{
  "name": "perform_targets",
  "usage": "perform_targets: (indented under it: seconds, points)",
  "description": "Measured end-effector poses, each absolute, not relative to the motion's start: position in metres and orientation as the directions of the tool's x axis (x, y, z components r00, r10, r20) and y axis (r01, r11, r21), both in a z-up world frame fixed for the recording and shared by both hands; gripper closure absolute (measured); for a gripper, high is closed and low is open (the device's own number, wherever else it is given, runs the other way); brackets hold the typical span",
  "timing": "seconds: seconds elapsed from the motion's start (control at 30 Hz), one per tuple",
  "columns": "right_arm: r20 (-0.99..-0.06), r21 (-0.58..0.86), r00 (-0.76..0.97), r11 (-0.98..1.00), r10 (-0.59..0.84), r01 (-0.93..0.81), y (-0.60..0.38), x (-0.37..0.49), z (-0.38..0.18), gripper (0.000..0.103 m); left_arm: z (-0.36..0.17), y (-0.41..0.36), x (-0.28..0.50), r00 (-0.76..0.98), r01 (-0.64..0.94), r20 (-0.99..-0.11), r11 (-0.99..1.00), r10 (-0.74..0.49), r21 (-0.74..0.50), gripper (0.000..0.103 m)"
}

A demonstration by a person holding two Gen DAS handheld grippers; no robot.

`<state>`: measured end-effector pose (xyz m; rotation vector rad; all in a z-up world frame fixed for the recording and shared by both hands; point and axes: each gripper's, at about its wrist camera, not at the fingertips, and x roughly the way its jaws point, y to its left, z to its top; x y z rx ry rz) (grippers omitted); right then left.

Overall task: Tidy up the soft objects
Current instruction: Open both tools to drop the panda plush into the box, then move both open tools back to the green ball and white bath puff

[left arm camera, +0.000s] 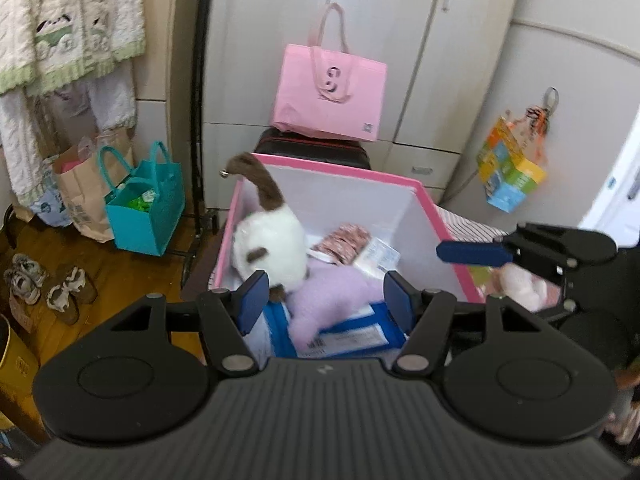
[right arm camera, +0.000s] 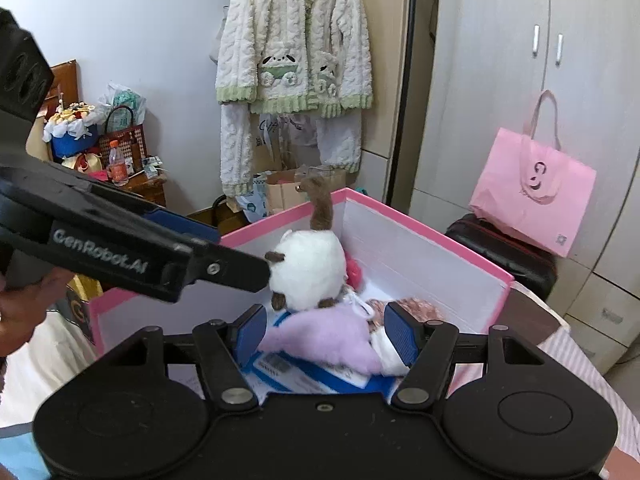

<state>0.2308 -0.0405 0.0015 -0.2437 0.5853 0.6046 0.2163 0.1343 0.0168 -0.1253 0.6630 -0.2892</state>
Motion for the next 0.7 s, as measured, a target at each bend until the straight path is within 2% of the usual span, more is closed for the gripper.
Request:
perform_targets:
  seconds: [0.33, 0.53, 0.7]
  points:
    - [-0.562, -0.104, 0.718, 0.827, 0.409, -0.552, -0.077, 0.193, 0.021, 0.031, 0.040, 0.110, 0.170, 0.748, 0.347, -0.541, 0.921, -0.384, -0.174, 0.040]
    - [-0.538, -0.037, 0.734, 0.858, 0.414, -0.512, -0.128, 0.174, 0.031, 0.031, 0.049, 0.089, 0.154, 0.745, 0.399, -0.521, 0.904, -0.417, -0.153, 0.040]
    - [-0.468, 0.017, 0.754, 0.858, 0.461, -0.513, -0.177, 0.149, 0.035, 0.031, 0.051, 0.061, 0.148, 0.728, 0.443, -0.532, 0.889, -0.434, -0.119, 0.040]
